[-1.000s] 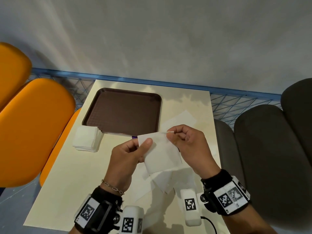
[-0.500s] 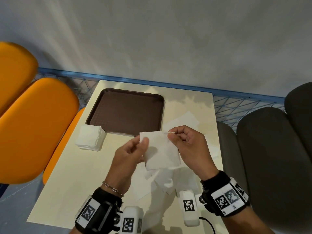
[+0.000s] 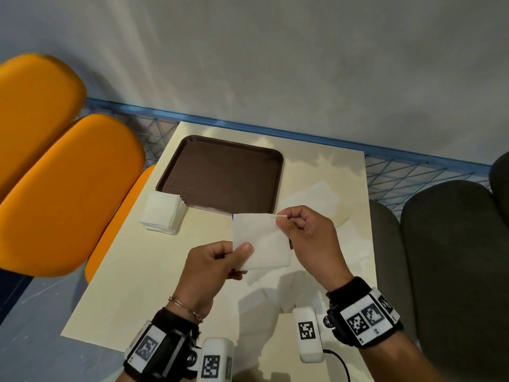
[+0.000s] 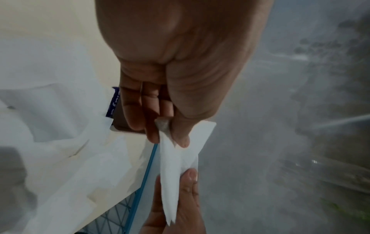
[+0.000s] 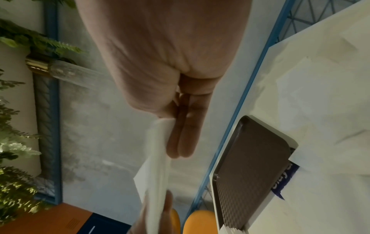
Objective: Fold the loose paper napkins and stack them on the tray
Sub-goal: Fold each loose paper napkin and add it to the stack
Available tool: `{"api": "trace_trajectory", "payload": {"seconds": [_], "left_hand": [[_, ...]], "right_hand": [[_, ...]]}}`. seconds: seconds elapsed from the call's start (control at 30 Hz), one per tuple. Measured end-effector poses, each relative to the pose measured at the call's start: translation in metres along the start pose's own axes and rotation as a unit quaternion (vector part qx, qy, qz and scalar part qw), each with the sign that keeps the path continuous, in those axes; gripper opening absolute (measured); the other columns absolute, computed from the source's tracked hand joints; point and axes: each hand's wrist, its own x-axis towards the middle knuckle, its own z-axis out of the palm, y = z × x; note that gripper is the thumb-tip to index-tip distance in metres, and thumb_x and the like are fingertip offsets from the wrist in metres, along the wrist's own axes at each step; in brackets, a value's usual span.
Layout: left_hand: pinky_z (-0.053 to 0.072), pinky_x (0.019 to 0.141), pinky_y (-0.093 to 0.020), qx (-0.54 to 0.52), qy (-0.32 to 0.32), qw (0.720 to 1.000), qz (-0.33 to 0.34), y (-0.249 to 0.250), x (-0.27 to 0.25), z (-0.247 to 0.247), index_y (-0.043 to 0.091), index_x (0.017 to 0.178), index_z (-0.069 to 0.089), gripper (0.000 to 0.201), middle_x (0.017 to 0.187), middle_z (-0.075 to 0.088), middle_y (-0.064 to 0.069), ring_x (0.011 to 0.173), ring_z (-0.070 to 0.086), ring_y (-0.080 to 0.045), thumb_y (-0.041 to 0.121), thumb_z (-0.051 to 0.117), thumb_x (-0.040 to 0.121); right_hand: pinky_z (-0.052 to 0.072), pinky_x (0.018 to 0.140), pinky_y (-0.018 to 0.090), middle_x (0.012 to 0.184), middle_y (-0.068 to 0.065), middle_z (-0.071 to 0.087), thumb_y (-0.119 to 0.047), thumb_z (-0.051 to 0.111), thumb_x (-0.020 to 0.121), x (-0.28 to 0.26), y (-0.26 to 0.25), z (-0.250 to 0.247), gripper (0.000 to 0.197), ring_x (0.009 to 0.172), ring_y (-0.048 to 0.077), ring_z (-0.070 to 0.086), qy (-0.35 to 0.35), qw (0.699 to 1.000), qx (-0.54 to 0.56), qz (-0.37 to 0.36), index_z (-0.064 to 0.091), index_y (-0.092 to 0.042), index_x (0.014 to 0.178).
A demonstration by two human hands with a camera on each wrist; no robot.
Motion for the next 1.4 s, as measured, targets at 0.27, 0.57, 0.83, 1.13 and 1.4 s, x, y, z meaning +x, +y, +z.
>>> {"api": "trace_trajectory", "payload": {"seconds": [0.27,0.57,0.83,1.13,1.4], "left_hand": [[0.059,0.067,-0.032,-0.027,0.077,0.996,-0.017,-0.013,0.014,-0.055,0.019,0.097,0.083,0.011,0.085,0.075,0.001,0.070,0.065,-0.016,0.026,0.075,0.095],[0.056,0.064,-0.031,-0.030,0.139,0.990,-0.016,-0.014,0.054,-0.118,0.015,0.083,0.082,0.014,0.078,0.074,-0.004,0.068,0.064,-0.014,0.023,0.078,0.093],[0.060,0.075,-0.033,0.011,0.040,0.997,-0.058,-0.021,0.088,-0.180,0.019,0.089,0.085,0.004,0.089,0.080,-0.006,0.082,0.069,-0.018,0.020,0.081,0.089],[0.062,0.089,-0.035,-0.037,-0.053,0.996,-0.067,-0.031,0.137,-0.228,0.005,0.110,0.076,0.031,0.105,0.080,-0.006,0.100,0.075,-0.027,0.025,0.083,0.087],[0.064,0.081,-0.042,-0.010,0.086,0.992,-0.087,-0.048,0.185,-0.260,0.012,0.101,0.082,0.019,0.082,0.075,-0.002,0.072,0.063,-0.019,0.019,0.087,0.085]], "right_hand": [[0.059,0.072,0.047,0.080,0.001,0.079,-0.023,0.073,0.100,0.011,0.003,0.038,0.005,0.069,0.017,0.064,0.026,0.999,0.043,0.022,0.075,-0.024,0.095],[0.063,0.071,0.034,0.090,0.006,0.082,-0.019,0.070,0.102,0.029,-0.005,0.113,0.008,0.080,0.016,0.074,-0.015,0.991,0.094,0.089,0.074,-0.013,0.106],[0.060,0.070,0.027,0.095,0.001,0.082,-0.025,0.068,0.103,0.052,-0.007,0.182,0.012,0.086,0.014,0.076,-0.079,0.986,0.077,0.123,0.073,-0.016,0.108],[0.055,0.063,0.023,0.089,0.005,0.080,-0.019,0.069,0.103,0.082,-0.017,0.231,0.015,0.071,0.009,0.070,-0.164,0.974,0.086,0.134,0.070,-0.006,0.110],[0.065,0.077,0.038,0.100,0.004,0.082,-0.022,0.074,0.099,0.133,0.006,0.272,0.019,0.094,0.021,0.079,-0.141,0.968,0.065,0.197,0.069,-0.013,0.115]]}}
